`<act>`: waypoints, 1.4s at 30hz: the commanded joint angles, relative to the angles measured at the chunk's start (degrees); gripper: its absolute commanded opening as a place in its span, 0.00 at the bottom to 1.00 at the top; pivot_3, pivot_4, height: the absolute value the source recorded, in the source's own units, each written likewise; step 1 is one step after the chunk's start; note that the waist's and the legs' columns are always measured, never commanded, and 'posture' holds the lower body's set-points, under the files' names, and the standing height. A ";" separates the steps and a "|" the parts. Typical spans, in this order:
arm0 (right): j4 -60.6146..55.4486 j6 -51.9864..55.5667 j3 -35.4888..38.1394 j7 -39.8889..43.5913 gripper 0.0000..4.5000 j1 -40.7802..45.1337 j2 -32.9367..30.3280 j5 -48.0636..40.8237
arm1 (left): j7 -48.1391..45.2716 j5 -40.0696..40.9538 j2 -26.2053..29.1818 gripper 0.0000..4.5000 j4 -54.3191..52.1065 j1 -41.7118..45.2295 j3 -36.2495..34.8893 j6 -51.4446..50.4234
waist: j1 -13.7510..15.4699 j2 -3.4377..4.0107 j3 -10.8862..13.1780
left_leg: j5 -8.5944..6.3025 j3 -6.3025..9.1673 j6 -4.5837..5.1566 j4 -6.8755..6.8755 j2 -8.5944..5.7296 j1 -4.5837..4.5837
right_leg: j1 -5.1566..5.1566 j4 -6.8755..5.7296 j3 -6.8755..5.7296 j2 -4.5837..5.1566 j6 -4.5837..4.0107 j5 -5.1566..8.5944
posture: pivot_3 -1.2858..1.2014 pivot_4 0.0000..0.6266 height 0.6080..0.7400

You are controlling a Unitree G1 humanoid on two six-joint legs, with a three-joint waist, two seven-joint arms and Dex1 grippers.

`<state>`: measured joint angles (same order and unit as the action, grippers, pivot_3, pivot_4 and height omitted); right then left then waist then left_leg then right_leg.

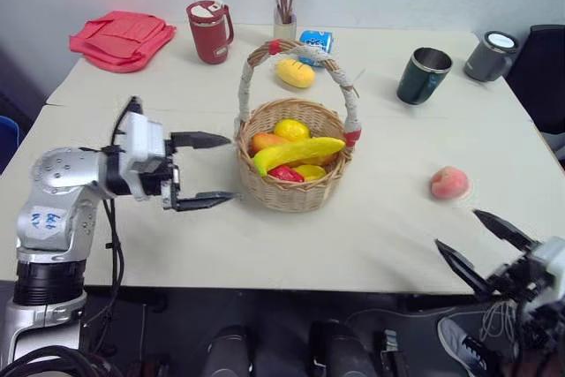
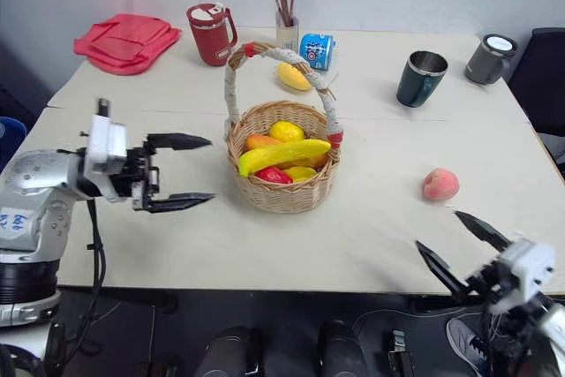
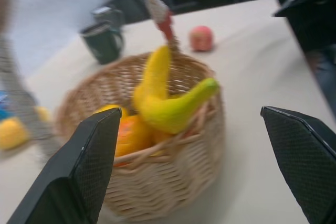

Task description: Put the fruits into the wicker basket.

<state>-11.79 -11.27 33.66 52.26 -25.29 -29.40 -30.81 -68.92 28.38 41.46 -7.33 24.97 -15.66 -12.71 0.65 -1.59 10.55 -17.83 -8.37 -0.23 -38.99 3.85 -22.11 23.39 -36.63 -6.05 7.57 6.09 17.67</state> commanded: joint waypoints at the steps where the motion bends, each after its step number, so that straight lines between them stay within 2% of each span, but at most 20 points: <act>1: 3.63 -4.79 4.03 -0.19 1.00 -4.33 2.09 1.41 | -0.90 4.01 1.75 0.99 1.60 -6.68 -7.31 0.35 | -0.33 0.19 -0.11 | -0.01 0.02 -0.02 0.04 0.01 0.02 | 0.01 0.00 0.02 0.00 -0.01 0.01 | 0.52 0.24 1.00; 5: 7.20 -5.78 4.96 -0.79 1.00 -4.37 1.05 1.88 | -1.45 12.11 4.50 0.99 -3.56 -12.54 -10.29 -8.50 | -0.99 0.22 -0.09 | -0.02 0.02 -0.09 0.35 0.07 0.12 | 0.07 0.09 0.04 -0.04 -0.08 0.06 | 0.52 0.24 1.00; 8: 6.38 1.47 4.30 -2.17 1.00 -0.57 -3.05 -0.92 | -0.59 15.11 6.26 0.99 -6.08 -13.06 -10.71 -12.26 | -1.25 0.25 -0.07 | -0.06 0.00 -0.01 0.10 0.08 0.13 | 0.02 0.05 0.12 0.00 0.00 0.00 | 0.52 0.24 1.00; 12: 9.65 13.73 -1.86 -0.27 1.00 15.78 -13.95 -2.90 | -1.13 16.50 8.07 0.99 -6.50 -13.09 -10.04 -14.12 | -2.31 0.46 -0.03 | -0.10 -0.06 0.06 0.10 0.06 0.36 | -0.15 0.02 0.25 0.09 -0.04 -0.10 | 0.52 0.24 1.00; 15: 18.58 24.93 -9.36 -3.14 1.00 30.48 -18.85 0.75 | -2.14 16.84 8.53 0.99 -6.69 -13.12 -8.23 -15.18 | -2.40 0.49 -0.04 | -0.09 -0.10 -0.06 0.28 0.09 0.53 | -0.16 -0.02 0.23 -0.01 -0.16 -0.02 | 0.52 0.24 1.00; 22: 40.98 28.57 -22.70 -1.51 1.00 53.23 -19.68 11.65 | -0.93 16.08 7.73 0.99 -8.67 -13.49 -6.66 -14.42 | -1.81 0.52 -0.02 | 0.08 -0.24 -0.28 0.76 -0.01 0.36 | 0.14 0.04 0.12 -0.02 -0.35 0.10 | 0.52 0.24 1.00; 26: 47.97 30.13 -26.64 2.96 1.00 57.93 -20.51 14.55 | 0.45 16.65 7.60 0.99 -10.62 -15.47 -8.25 -14.51 | -2.20 0.52 -0.02 | 0.09 -0.28 -0.17 0.59 -0.02 0.07 | 0.17 0.10 0.07 -0.01 -0.16 -0.01 | 0.52 0.24 1.00; 28: 49.05 29.11 -26.33 5.58 0.91 58.93 -20.18 13.94 | 1.01 16.77 7.52 1.00 -11.39 -16.68 -9.04 -14.46 | -2.25 0.52 -0.02 | 0.08 -0.27 -0.16 0.51 -0.01 0.02 | 0.18 0.14 0.04 -0.01 -0.15 -0.02 | 0.52 0.24 1.00; 31: 47.75 28.77 -25.03 10.24 0.72 58.82 -19.89 11.92 | 1.87 16.89 7.30 1.00 -12.17 -17.73 -9.54 -14.30 | -2.27 0.54 0.00 | 0.08 -0.27 -0.17 0.37 0.02 0.02 | 0.21 0.14 0.05 -0.02 -0.15 -0.01 | 0.52 0.24 1.00; 33: 46.44 28.01 -24.60 12.03 0.66 58.11 -20.01 11.56 | 2.49 16.96 6.95 1.00 -12.54 -18.04 -9.71 -14.20 | -2.29 0.55 0.00 | 0.09 -0.26 -0.17 0.27 0.06 0.02 | 0.20 0.07 0.05 -0.05 -0.15 -0.01 | 0.52 0.24 1.00; 35: 39.97 27.99 -22.61 15.42 0.64 56.41 -19.16 7.61 | 2.98 16.91 6.76 1.00 -12.80 -18.42 -9.85 -14.19 | -2.27 0.55 0.00 | 0.08 -0.24 -0.17 0.18 0.07 0.01 | 0.21 -0.01 0.05 -0.04 -0.15 -0.02 | 0.52 0.24 1.00; 38: 20.25 38.20 -23.64 20.38 0.64 51.31 -20.18 -1.06 | 3.58 16.88 6.65 1.00 -12.73 -19.38 -10.39 -14.24 | -2.16 0.57 0.02 | 0.08 -0.06 -0.17 0.24 0.09 -0.01 | 0.24 0.00 0.06 -0.03 -0.15 -0.01 | 0.52 0.24 1.00; 40: 7.57 45.73 -25.81 19.53 0.64 49.86 -20.11 -6.40 | 3.99 17.00 6.48 1.00 -12.44 -19.93 -10.91 -14.31 | -2.23 0.58 0.02 | 0.08 0.00 -0.18 0.25 0.12 -0.04 | 0.27 0.01 0.05 -0.05 -0.15 -0.02 | 0.52 0.24 1.00; 42: -2.72 52.81 -28.03 14.51 0.64 51.26 -17.48 -11.40 | 4.63 17.08 6.16 1.00 -12.11 -20.23 -11.50 -14.19 | -2.39 0.58 0.02 | 0.06 -0.02 -0.19 0.25 0.17 -0.02 | 0.27 0.00 0.05 -0.06 -0.15 -0.02 | 0.52 0.24 1.00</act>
<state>-6.51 36.61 6.46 69.42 24.57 -48.00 -37.24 -64.87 43.90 47.92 -18.58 4.94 -24.85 -27.56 -1.74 -1.01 10.56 -17.78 -8.39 -0.43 -38.75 4.04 -22.13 23.67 -36.65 -5.99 7.51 5.93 17.65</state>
